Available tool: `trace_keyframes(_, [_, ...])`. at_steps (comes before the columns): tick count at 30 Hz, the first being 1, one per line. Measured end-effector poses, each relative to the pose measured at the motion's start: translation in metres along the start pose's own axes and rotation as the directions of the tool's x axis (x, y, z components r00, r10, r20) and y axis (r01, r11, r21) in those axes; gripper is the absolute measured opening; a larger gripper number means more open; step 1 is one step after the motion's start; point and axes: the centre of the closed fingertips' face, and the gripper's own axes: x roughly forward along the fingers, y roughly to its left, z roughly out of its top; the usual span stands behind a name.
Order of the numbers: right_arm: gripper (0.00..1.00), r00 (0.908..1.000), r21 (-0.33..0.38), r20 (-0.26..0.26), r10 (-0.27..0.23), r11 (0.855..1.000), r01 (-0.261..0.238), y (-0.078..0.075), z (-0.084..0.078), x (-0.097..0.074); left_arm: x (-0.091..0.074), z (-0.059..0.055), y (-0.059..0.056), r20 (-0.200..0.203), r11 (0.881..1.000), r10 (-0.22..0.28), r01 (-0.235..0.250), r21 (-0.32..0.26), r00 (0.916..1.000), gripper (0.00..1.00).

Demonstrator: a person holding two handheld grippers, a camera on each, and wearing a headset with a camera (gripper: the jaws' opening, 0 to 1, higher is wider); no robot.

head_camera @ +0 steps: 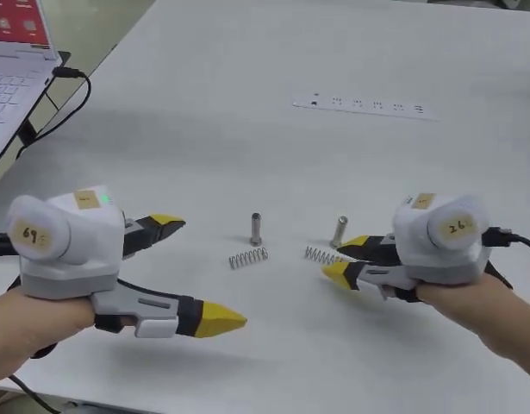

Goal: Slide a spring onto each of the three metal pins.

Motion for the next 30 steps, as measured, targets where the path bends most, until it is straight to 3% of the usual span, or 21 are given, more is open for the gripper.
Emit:
trace_keyframes(19, [0.09,0.9987,-0.068,-0.046,0.021,0.997,-0.024,-0.001,-0.01,0.007,-0.001,-0.001,-0.001,-0.008,1.0,-0.002,0.002,0.001,1.0,0.97])
trace_keyframes(23, [0.08,0.9994,-0.066,-0.017,0.031,0.997,-0.032,0.003,-0.003,0.0,0.0,0.002,-0.002,-0.003,1.0,-0.005,0.005,0.01,1.0,0.97])
trace_keyframes(30, [0.08,0.9986,-0.087,-0.015,0.051,0.995,-0.052,0.006,0.002,-0.019,0.003,0.008,-0.006,0.002,1.0,-0.019,0.019,0.022,0.9998,0.96])
